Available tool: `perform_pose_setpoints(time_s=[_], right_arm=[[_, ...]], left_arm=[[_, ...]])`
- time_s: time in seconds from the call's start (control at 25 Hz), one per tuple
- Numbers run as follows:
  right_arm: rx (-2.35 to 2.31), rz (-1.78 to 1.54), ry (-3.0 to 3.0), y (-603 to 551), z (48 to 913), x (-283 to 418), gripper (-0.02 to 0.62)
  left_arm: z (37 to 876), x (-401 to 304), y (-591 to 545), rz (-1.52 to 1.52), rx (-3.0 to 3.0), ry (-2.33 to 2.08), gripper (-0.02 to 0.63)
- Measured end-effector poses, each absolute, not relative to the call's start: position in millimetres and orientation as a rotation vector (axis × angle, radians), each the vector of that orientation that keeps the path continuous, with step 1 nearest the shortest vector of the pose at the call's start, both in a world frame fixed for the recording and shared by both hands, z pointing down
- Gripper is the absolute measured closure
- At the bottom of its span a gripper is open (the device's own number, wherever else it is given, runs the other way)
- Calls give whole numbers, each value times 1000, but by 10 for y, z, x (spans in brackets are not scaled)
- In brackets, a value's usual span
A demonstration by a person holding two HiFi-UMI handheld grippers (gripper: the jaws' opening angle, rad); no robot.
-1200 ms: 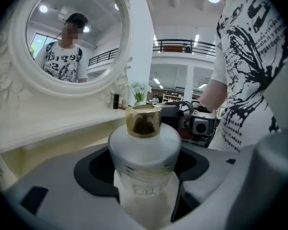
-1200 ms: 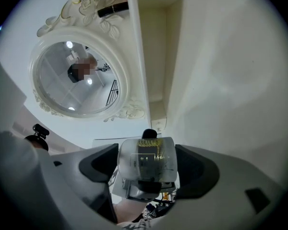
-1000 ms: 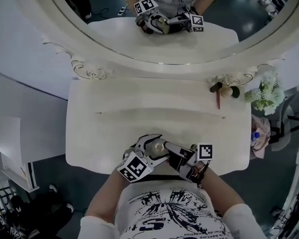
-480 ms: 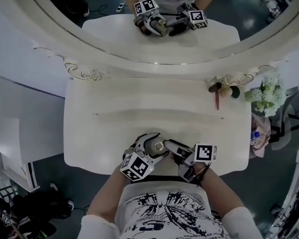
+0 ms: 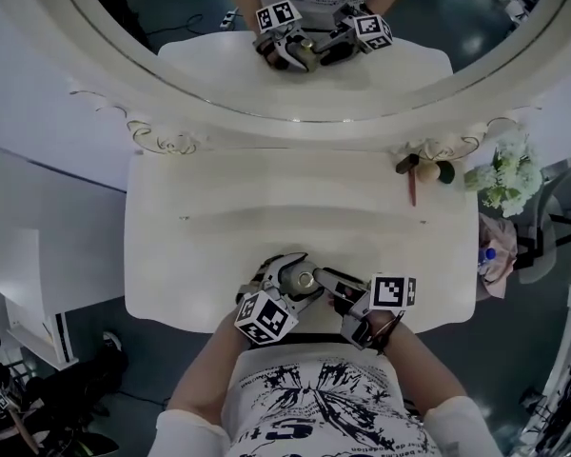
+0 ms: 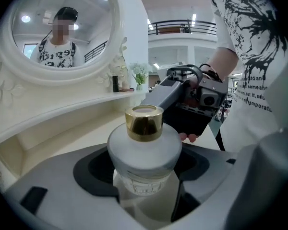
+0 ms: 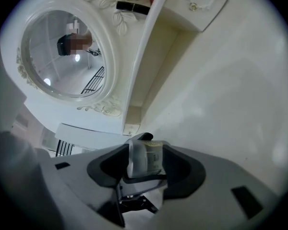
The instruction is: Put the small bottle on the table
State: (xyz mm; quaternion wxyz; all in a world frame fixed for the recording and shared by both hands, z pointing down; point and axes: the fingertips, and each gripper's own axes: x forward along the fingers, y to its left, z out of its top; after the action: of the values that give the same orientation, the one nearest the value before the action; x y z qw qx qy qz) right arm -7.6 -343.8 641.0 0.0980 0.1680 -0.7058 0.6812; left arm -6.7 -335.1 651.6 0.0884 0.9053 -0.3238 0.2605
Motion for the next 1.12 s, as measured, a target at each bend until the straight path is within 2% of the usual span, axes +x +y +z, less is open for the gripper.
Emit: perform_pose_setpoints(time_s=[0.08,0.28,0.44,0.6,0.72,0.76,0.84,0.88,1.12], right_arm=[[482,1975,-2136,-3439,6330,-114,406],[522,1851,-2220,-3471,6241,-112,465],[568,1810,-2271,-3475,6124,-43,548],[611,1620,-2363,-3436,5966,40,563],[688,1393,-2428,-3411,5874,114,571],[719,1317,-2444,-3414,5848,135,572],[785,1183,-2471,-3432,5796,176,575],[818,1119,-2484,-3445,5767,193,577],[969,696,-2587,-3536,5420,206,578]], left_arm=[[6520,-78,-3340,786,2684,-987,256],[6455,-152,-3319,761,2657,-1081,256],[6393,-234,-3241,781,2622,-1145,256],[6339,-365,-3040,874,2610,-1160,257],[6198,-529,-2913,829,2574,-1230,260],[6130,-602,-2891,801,2556,-1275,281],[5997,-755,-2870,754,2517,-1386,478],[5941,-824,-2868,733,2499,-1440,506],[5574,-1067,-2917,606,2471,-1624,576]])
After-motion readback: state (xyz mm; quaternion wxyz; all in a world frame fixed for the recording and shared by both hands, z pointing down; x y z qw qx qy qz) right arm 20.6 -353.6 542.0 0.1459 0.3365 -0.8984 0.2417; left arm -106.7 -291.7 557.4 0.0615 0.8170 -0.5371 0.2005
